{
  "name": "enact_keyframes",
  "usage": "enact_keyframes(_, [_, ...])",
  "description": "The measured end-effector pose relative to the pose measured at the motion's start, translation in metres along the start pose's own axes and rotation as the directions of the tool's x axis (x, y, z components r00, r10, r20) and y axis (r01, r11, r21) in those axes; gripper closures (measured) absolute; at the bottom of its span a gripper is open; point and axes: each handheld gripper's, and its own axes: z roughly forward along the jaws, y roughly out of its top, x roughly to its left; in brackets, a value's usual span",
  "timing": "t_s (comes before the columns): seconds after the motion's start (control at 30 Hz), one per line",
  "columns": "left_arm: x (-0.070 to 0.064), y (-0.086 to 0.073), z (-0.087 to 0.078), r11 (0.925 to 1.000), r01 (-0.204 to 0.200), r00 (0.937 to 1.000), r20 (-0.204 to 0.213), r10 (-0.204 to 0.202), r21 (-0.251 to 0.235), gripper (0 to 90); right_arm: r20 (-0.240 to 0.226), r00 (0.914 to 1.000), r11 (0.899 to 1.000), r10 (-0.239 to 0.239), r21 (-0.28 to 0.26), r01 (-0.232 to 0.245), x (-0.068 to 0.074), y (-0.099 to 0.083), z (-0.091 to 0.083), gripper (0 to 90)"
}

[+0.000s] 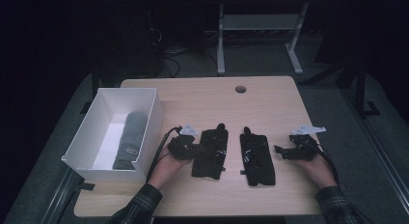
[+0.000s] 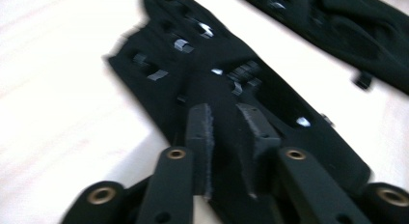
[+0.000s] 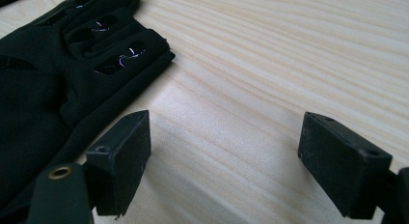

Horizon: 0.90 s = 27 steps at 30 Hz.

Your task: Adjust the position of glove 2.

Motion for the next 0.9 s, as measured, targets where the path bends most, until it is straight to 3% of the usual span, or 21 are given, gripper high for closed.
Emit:
enact_keyframes(0.27, [0.023, 0.002, 0.014, 0.9982, 0.058, 0.9975, -0.041, -0.057, 0.015, 65.4, -0.001, 1.0, 1.0, 0.005, 0.0, -0.005, 0.001, 0.0, 0.0, 19.0])
enact_keyframes(0.53, [0.026, -0.003, 0.026, 0.9973, 0.062, 0.9972, -0.044, -0.06, 0.039, 65.1, -0.001, 1.0, 1.0, 0.004, 0.0, -0.004, 0.001, 0.0, 0.0, 19.0])
enact_keyframes(0.67, [0.023, -0.004, 0.027, 0.998, 0.056, 0.9979, -0.036, -0.055, 0.03, 70.6, -0.001, 1.0, 1.0, 0.004, 0.0, -0.004, 0.001, 0.0, 0.0, 19.0])
enact_keyframes(0.73, [0.022, -0.005, 0.027, 0.9983, 0.049, 0.9987, -0.017, -0.049, 0.032, 77.9, -0.002, 1.0, 1.0, 0.004, 0.0, -0.004, 0.001, 0.0, 0.0, 18.9])
enact_keyframes(0.9, [0.018, -0.003, 0.028, 0.9989, 0.035, 0.9992, -0.022, -0.034, 0.032, 86.2, -0.002, 1.0, 1.0, 0.003, 0.0, -0.003, 0.001, 0.0, 0.0, 19.1])
